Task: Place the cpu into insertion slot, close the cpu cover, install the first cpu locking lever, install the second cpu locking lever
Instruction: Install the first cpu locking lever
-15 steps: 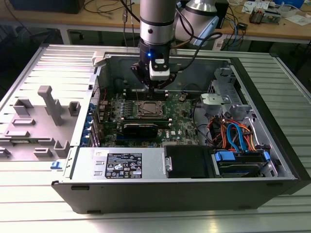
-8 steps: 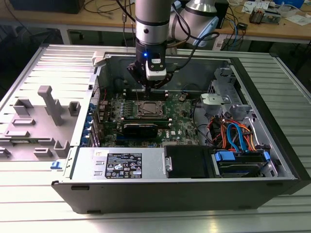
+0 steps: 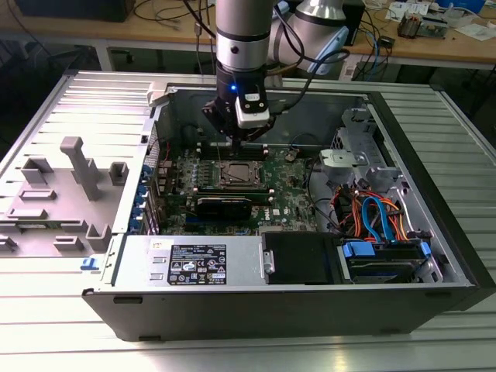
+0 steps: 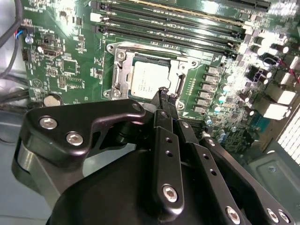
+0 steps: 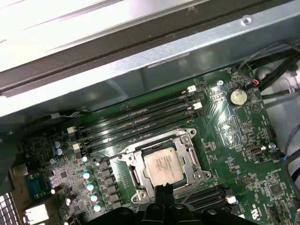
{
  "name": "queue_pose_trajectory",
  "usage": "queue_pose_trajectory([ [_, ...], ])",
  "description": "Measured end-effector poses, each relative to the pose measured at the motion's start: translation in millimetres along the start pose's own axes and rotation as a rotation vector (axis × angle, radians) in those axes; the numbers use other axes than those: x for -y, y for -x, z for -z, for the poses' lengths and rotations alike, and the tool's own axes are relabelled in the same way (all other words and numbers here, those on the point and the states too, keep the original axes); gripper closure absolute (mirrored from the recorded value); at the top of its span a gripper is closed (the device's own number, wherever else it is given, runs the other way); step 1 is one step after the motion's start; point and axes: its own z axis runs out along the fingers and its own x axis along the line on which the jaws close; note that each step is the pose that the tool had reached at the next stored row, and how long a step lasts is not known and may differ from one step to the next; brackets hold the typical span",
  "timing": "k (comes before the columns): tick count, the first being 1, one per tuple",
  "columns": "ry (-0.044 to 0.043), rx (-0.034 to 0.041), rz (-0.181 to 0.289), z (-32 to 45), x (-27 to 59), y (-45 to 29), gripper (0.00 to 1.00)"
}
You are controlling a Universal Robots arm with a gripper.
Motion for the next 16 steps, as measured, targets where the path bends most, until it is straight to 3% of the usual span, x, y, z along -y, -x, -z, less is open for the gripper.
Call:
queue_pose_trajectory([
  [16, 0.0, 0.0001, 0.008, 0.0, 0.0, 0.0, 0.89],
])
